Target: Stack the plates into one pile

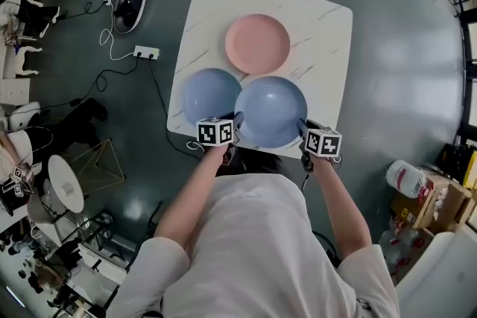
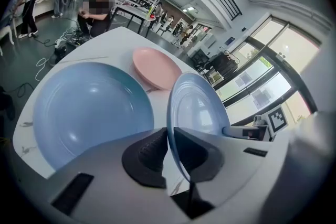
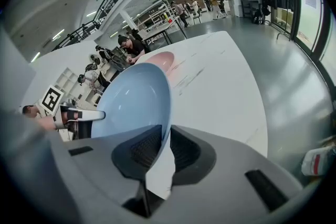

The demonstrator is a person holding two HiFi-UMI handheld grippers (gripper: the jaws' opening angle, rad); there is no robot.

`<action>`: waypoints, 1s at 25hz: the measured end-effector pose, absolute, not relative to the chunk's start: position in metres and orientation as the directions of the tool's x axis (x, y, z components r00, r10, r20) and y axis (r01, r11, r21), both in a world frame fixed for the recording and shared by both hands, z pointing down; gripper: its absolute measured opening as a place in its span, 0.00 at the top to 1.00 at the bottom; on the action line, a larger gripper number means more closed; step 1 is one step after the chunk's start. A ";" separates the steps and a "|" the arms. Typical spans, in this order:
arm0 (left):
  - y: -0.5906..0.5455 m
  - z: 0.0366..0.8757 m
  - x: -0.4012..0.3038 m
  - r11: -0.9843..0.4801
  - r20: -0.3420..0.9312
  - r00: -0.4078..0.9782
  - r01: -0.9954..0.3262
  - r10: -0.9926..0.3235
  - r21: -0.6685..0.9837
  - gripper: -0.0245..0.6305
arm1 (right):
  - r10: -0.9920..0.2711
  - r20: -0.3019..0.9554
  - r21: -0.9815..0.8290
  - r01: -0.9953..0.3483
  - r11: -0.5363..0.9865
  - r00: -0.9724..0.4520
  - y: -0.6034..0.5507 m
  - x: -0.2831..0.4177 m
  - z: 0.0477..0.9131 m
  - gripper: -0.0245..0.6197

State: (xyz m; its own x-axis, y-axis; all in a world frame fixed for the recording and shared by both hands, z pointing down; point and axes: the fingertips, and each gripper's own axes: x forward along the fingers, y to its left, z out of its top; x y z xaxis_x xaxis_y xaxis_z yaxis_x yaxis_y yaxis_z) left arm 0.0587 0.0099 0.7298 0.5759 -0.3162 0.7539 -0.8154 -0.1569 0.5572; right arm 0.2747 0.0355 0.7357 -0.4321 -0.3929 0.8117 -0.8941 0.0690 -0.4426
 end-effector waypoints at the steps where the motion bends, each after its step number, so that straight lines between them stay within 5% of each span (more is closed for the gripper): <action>1: 0.010 0.729 0.053 -0.152 0.752 0.575 -0.816 -0.324 0.558 0.89 | -0.392 0.810 -0.443 -0.893 0.079 -0.437 0.033 0.269 0.735 0.87; 25: 0.016 0.728 -0.086 -0.069 0.752 0.553 -0.819 -0.360 0.569 0.89 | -0.282 0.861 -0.355 -0.896 0.265 -0.424 0.022 0.129 0.738 0.84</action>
State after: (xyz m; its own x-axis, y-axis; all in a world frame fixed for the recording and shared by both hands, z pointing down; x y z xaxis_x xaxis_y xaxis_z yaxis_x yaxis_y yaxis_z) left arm -0.0864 0.0158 0.7282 0.5525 -0.3601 0.7517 -0.8193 -0.0687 0.5693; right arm 0.1294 0.0218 0.7381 -0.4242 -0.2816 0.8607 -0.8965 0.2649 -0.3552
